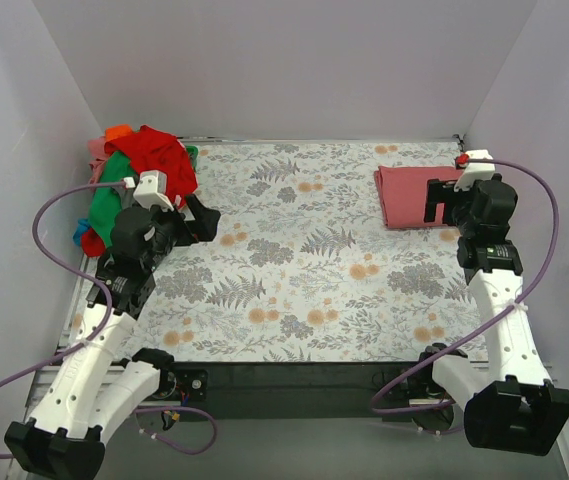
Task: Fold and stack the t-shirts
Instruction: Reset both grippers
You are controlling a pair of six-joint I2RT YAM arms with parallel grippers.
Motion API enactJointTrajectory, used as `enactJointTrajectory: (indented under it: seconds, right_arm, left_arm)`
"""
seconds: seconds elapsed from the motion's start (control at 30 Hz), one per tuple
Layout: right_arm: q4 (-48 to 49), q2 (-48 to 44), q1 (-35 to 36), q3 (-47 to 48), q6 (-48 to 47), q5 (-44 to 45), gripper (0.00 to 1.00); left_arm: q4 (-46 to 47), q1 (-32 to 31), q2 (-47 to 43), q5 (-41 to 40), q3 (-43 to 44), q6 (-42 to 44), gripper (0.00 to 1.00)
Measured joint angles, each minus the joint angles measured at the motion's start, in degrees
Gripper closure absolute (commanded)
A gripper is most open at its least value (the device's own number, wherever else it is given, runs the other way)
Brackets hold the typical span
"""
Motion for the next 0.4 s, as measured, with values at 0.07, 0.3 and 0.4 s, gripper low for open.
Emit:
enactJointTrajectory:
  seconds: [0.07,0.3,0.4]
  right_arm:
    - [0.11,-1.09,0.00,-0.61,1.44,2.25,0.02]
    - [-0.13,-1.64,0.00,-1.55,2.40,5.97,0.02]
    - [-0.11,-1.66,0.00,-1.55,2.08,6.19,0.02]
  left_arm:
    - [-0.61,0.00,-0.63,0.00,0.04,0.39,0.02]
    - [-1.44,0.00,-1.09,0.15,0.04,1.27,0.02]
    - [-1.57,0.00,-1.31,0.70,0.04,1.31,0.02]
